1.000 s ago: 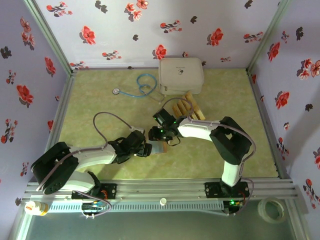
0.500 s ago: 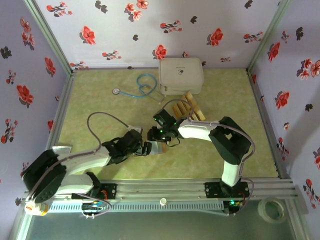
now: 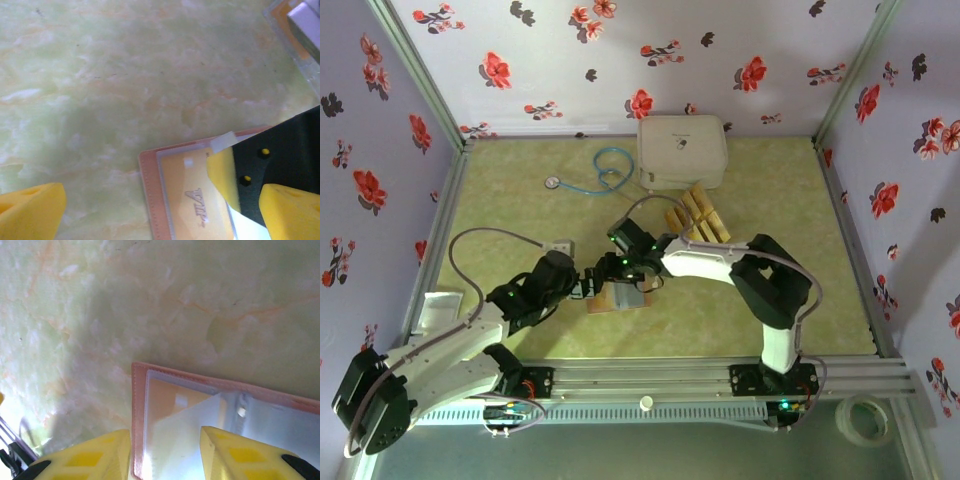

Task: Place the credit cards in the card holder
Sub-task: Flip over the card slot in the card holder.

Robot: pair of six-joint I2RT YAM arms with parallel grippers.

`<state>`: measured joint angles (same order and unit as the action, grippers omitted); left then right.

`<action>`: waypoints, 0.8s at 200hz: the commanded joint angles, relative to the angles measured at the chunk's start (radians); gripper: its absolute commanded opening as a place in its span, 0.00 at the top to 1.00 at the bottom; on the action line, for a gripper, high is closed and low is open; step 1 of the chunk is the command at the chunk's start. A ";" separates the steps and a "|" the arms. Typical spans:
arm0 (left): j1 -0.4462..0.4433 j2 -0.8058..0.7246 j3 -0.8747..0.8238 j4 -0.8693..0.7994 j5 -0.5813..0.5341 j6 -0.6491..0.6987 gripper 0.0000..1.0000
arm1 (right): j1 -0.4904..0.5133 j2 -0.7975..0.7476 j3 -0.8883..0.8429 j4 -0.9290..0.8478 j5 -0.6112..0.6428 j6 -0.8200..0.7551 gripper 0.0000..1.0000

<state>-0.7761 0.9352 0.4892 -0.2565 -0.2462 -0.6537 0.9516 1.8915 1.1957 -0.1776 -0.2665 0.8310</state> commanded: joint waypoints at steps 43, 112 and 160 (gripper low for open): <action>0.023 -0.090 0.007 -0.016 -0.003 -0.035 0.00 | 0.032 0.119 0.113 -0.044 -0.012 0.023 0.60; 0.034 -0.101 0.016 -0.035 0.006 -0.026 0.00 | 0.031 0.077 0.163 -0.105 0.000 -0.010 0.54; 0.034 -0.096 0.028 -0.055 0.005 -0.025 0.00 | -0.012 -0.043 0.168 -0.227 0.087 -0.094 0.53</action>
<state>-0.7513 0.8436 0.4931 -0.2859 -0.2432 -0.6746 0.9623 1.9621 1.3327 -0.3199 -0.2436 0.8032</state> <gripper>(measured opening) 0.997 0.470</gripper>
